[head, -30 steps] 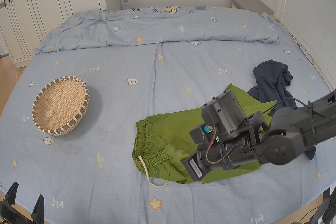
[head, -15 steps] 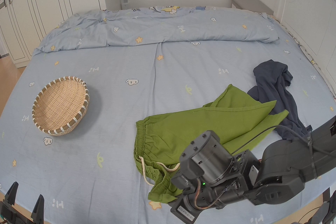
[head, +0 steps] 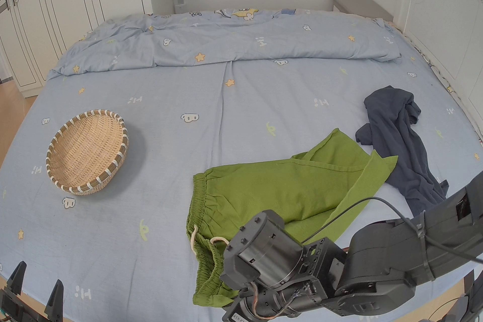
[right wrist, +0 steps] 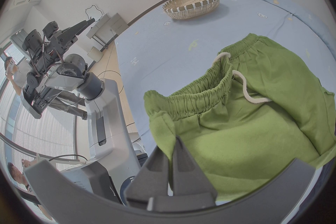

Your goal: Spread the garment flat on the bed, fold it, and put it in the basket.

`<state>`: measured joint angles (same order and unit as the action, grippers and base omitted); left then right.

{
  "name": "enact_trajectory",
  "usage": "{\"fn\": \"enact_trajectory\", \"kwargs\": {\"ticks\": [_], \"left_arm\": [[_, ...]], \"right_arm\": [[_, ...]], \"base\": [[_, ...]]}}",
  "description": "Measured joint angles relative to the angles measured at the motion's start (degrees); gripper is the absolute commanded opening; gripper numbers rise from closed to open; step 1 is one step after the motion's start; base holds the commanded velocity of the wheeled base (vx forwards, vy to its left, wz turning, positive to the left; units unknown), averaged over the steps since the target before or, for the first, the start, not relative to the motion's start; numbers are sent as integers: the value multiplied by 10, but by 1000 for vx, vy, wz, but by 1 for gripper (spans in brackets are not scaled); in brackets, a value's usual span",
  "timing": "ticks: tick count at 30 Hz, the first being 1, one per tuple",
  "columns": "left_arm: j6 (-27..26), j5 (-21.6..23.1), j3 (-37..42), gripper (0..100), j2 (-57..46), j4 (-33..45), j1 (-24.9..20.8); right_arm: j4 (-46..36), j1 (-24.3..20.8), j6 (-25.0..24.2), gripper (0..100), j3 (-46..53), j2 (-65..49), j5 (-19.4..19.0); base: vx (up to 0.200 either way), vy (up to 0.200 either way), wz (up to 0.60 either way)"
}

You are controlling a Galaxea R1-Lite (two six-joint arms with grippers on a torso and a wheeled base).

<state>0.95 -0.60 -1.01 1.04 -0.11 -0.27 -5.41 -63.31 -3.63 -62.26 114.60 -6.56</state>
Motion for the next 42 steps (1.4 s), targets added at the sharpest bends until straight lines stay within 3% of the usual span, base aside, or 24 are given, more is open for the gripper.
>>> {"fn": "enact_trajectory", "kwargs": {"ticks": [21, 22, 36, 42], "left_arm": [[-1, 0, 0, 100, 0, 0, 0], [-1, 0, 0, 100, 0, 0, 0], [-1, 1, 0, 100, 0, 0, 0], [-1, 4, 0, 100, 0, 0, 0]], "right_arm": [[-13, -12, -8, 0, 5, -10, 22], [-13, -11, -8, 100, 6, -11, 22], [-14, -10, -9, 100, 6, -16, 22], [-15, 11, -9, 100, 1, -42, 23]], "base": [[0, 0, 0], [0, 0, 0], [0, 0, 0], [0, 0, 0]]}}
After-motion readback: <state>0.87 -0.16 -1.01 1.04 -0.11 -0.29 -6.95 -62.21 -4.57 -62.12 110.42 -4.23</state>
